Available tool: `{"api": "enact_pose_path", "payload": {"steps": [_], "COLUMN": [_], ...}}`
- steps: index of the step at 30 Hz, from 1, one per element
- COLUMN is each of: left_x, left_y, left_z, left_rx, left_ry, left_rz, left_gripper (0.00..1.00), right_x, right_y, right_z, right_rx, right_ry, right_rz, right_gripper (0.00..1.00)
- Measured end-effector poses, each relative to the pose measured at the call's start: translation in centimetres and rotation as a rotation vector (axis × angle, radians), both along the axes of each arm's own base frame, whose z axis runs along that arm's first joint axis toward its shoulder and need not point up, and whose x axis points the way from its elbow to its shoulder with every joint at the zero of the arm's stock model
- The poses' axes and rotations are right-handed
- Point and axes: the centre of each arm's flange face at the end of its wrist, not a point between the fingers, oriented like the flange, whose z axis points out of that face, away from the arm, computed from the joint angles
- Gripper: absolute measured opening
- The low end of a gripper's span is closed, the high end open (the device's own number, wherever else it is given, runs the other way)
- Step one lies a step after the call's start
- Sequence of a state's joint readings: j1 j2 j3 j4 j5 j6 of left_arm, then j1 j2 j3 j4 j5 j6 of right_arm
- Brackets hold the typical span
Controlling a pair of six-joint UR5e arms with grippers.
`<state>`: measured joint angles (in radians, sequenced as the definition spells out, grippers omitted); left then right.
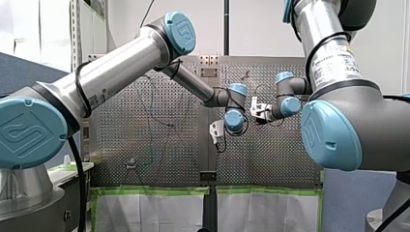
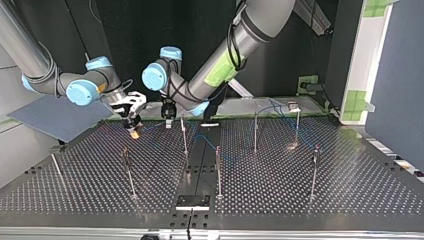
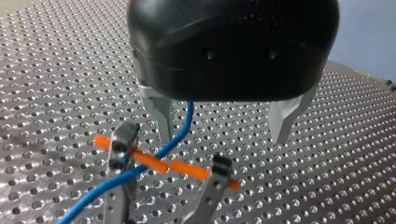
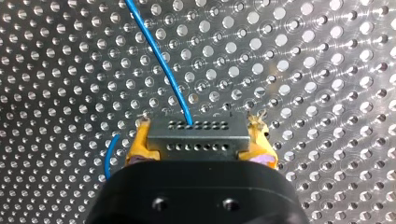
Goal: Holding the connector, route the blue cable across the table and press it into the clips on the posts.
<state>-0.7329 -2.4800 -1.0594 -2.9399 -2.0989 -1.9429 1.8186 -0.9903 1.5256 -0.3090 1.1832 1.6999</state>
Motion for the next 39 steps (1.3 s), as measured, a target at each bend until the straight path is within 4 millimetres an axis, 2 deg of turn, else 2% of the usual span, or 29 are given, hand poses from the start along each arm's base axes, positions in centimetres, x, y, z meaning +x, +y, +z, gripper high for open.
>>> {"api": "enact_pose_path", "payload": {"steps": [5, 7, 8, 9, 10, 11, 13, 14, 15, 16, 29, 35, 37, 38, 39], "left_x": [-0.5, -0.6, -0.6, -0.7, -0.7, -0.7, -0.8, -0.8, -0.8, -0.8, -0.4, -0.4, -0.4, -0.5, -0.5], "left_y": [-0.4, -0.4, -0.5, -0.5, -0.5, -0.5, -0.6, -0.7, -0.7, -0.8, -1.2, -1.2, -1.2, -1.3, -1.3], "left_z": [0.1, 0.1, 0.1, 0.2, 0.2, 0.2, 0.4, 0.5, 0.7, 0.9, 2.8, 3.5, 3.4, 3.3, 3.3], "left_rx": [0.007, 0.012, 0.014, 0.016, 0.017, 0.017, 0.018, 0.018, 0.016, 0.015, 0.011, 0.026, 0.031, 0.033, 0.034], "left_ry": [0.006, 0.008, 0.008, 0.008, 0.007, 0.006, 0.001, -0.002, -0.007, -0.011, -0.032, -0.035, -0.031, -0.029, -0.025], "left_rz": [-0.007, -0.006, -0.005, -0.003, -0.001, 0.002, 0.011, 0.017, 0.025, 0.032, 0.069, 0.084, 0.08, 0.076, 0.07], "left_gripper": [1.0, 0.79, 0.79, 0.61, 0.49, 0.49, 0.15, 0.15, 0.05, 0.0, 0.0, 0.0, 0.07, 0.07, 0.18], "right_x": [0.0, 0.0, 0.0, 0.0, 0.0, 0.0, 0.0, 0.0, 0.0, 0.0, 0.2, 0.6, 0.7, 0.8, 0.8], "right_y": [0.0, 0.0, 0.0, 0.0, 0.0, 0.0, 0.0, 0.0, 0.0, 0.0, 0.0, 0.3, 0.5, 0.5, 0.6], "right_z": [0.1, 0.1, 0.1, 0.1, 0.1, 0.1, 0.1, 0.1, 0.1, 0.1, 0.2, 1.3, 2.1, 2.4, 2.7], "right_rx": [-0.002, -0.002, -0.002, -0.002, -0.002, -0.002, -0.002, -0.002, -0.002, -0.002, 0.0, 0.0, -0.008, -0.011, -0.013], "right_ry": [-0.001, -0.001, -0.001, 0.0, 0.0, 0.0, 0.0, 0.001, 0.001, 0.001, -0.003, -0.007, -0.013, -0.015, -0.018], "right_rz": [0.0, 0.0, 0.0, 0.0, 0.0, 0.0, 0.0, 0.0, 0.0, 0.0, 0.004, 0.034, 0.042, 0.044, 0.046], "right_gripper": [0.0, 0.0, 0.0, 0.0, 0.0, 0.0, 0.0, 0.0, 0.0, 0.0, 0.0, 0.0, 0.0, 0.0, 0.0]}}
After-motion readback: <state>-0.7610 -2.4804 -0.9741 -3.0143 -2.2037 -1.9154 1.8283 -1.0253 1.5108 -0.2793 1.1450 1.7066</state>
